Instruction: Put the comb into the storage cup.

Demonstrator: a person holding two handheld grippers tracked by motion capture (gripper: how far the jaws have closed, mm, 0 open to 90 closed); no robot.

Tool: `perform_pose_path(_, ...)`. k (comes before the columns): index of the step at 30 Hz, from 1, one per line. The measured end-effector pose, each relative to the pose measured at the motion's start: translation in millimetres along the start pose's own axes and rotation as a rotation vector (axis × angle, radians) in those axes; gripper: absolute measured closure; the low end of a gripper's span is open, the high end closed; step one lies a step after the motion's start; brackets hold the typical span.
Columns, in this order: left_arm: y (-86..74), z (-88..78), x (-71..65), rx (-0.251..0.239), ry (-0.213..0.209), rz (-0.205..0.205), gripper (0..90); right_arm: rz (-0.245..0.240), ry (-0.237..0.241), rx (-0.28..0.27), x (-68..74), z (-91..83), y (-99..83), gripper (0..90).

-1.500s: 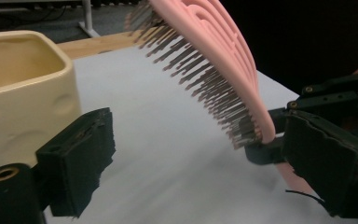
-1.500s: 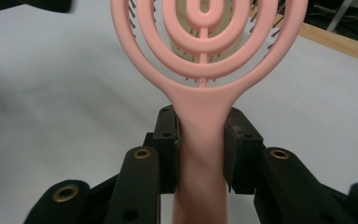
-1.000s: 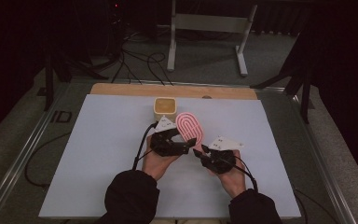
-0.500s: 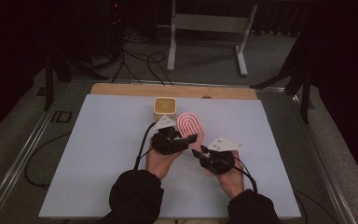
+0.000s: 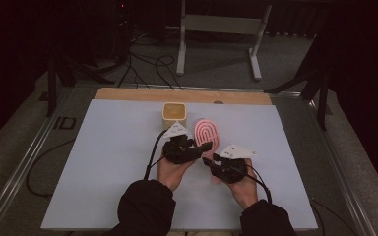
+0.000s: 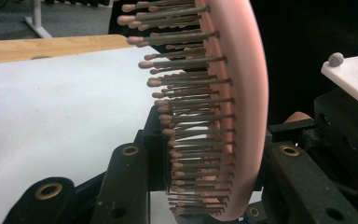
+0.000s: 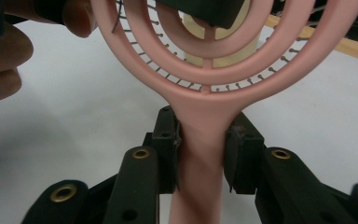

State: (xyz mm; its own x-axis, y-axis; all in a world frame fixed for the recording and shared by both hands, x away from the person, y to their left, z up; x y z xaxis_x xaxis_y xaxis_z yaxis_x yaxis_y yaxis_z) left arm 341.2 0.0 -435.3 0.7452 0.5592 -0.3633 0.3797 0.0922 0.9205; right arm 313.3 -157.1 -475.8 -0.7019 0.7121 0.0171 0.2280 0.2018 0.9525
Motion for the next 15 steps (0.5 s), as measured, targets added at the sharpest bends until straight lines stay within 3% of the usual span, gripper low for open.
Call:
perform_pose_path(3,0.2,0.0,-0.4,0.002,-0.002,0.002,64.4,-0.006,0.002,-0.004,0.3,0.2,0.0,66.7)
perform_pose_path(11,1.5,-1.7,2.7,0.013,0.023,0.024,65.1,0.011,0.011,-0.004,-0.4,1.6,0.2,36.6)
perform_pose_path(15,2.4,-2.9,4.2,0.007,0.033,0.031,65.1,0.027,-0.008,-0.015,-2.7,0.2,1.9,27.3)
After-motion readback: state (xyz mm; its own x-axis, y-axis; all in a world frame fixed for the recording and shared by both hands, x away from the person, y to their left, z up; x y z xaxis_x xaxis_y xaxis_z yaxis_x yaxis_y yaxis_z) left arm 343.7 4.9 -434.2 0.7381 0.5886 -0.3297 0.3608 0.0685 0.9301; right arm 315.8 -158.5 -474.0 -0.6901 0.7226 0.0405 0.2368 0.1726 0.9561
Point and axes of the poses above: each handheld gripper's, and its own axes: z roughly forward along the jaws, y roughly out of its top, x roughly to its left, the point moved 3 cm from there along z, roughly forward along the jaws, and after that the axes turned 13 degrees about -x, right-handed, at the moved point
